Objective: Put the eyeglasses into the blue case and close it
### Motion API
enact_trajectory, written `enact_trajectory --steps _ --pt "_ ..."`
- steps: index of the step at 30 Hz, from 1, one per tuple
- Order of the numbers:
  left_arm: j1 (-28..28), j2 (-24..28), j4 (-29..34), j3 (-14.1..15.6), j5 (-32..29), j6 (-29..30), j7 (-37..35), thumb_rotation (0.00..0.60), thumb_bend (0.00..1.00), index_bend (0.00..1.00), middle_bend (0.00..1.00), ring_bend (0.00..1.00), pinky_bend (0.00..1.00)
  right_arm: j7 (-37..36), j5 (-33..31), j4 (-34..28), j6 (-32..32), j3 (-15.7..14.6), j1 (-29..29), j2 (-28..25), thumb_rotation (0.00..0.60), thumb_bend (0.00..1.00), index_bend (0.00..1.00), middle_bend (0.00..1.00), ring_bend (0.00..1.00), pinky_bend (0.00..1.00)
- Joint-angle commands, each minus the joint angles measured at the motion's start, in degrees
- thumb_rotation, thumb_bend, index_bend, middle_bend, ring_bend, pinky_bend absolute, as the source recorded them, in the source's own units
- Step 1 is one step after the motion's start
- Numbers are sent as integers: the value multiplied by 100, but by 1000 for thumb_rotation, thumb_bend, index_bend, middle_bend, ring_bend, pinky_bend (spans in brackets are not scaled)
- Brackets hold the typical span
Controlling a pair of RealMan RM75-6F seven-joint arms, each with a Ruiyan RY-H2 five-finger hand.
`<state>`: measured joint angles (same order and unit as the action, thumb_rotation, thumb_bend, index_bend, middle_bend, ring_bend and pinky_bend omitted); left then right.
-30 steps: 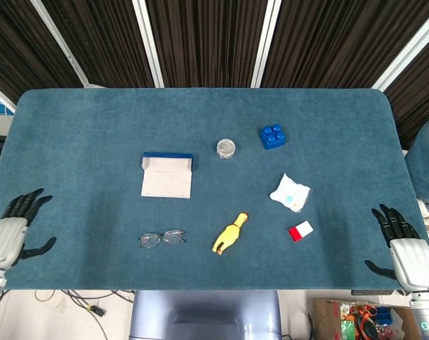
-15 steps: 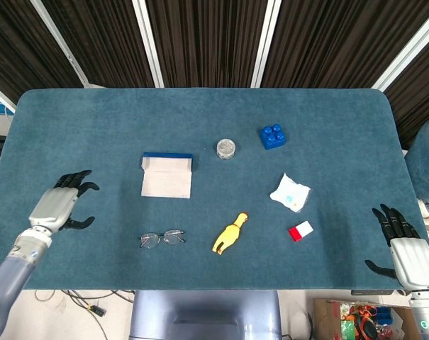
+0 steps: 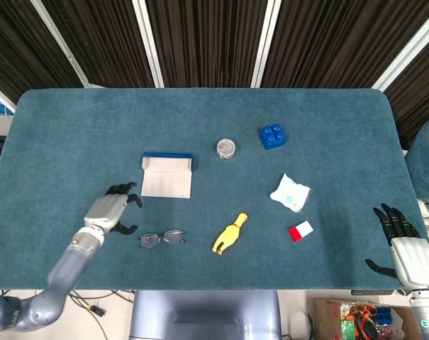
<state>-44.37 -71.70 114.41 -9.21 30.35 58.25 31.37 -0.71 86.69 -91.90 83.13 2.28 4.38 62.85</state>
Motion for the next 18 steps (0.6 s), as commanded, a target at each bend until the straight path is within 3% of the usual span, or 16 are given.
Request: enact_trajectory --steps 1,18 --pt "-215 -309 -66 70 -253 172 182 600 252 388 54 0 0 -13 -5 -2 1 3 -1 -2 600 65 0 0 38 210" --pt "-295 -1096 -529 350 -350 492 211 600 291 455 64 0 0 -102 -86 -28 -15 23 -20 -22 600 71 0 0 39 210"
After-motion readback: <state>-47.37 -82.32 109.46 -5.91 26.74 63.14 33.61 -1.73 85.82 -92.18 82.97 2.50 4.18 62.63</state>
